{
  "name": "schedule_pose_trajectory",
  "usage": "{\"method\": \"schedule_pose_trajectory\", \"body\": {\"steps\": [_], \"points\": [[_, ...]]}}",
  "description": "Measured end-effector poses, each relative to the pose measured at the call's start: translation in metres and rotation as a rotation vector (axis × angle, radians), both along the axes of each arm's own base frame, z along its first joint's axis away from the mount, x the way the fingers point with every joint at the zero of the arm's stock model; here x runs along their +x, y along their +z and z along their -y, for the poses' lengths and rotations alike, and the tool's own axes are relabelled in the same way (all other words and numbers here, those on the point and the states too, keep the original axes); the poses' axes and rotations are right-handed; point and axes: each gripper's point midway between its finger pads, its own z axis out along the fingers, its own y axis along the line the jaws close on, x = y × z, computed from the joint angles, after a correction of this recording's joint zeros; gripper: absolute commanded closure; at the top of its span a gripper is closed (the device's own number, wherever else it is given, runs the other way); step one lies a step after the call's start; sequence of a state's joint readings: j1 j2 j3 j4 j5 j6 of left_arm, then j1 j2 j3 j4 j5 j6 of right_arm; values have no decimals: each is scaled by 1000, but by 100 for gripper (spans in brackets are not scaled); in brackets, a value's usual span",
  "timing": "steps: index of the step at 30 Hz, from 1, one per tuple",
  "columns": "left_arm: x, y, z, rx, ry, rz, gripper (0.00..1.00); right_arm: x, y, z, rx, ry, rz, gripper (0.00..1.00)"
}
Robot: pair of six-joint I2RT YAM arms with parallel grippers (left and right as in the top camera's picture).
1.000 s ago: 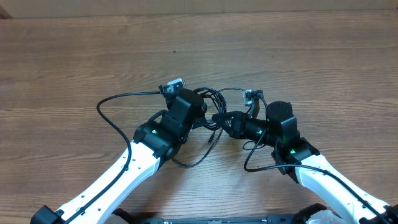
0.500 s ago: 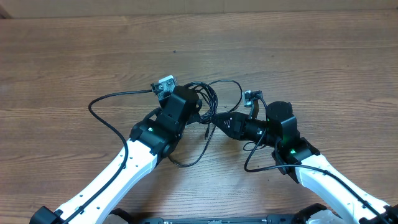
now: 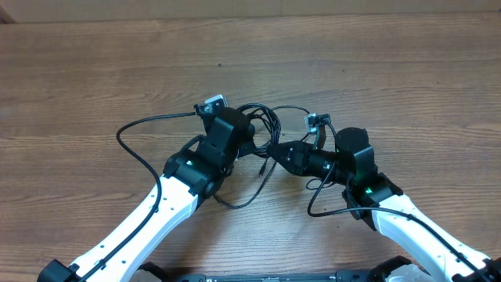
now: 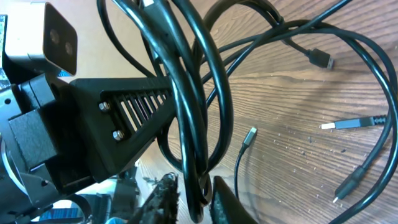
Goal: Untangle cables
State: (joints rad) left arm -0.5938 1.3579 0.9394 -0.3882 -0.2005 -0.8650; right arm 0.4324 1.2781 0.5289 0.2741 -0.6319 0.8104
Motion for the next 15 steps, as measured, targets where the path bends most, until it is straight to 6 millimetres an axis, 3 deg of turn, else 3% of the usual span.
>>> {"method": "schedule_pose_trajectory", "body": {"steps": [1,9,15], "points": [[0,0,0,-1,-2,-1,96,0,0,0,0,0,0,96],[-1,0,2,-8,-2,-4,96,1,0,1,-3,-6,1,96],[1,1,-4,-56,108,-7,96,-7,2,-4,18,46,-4,96]]}}
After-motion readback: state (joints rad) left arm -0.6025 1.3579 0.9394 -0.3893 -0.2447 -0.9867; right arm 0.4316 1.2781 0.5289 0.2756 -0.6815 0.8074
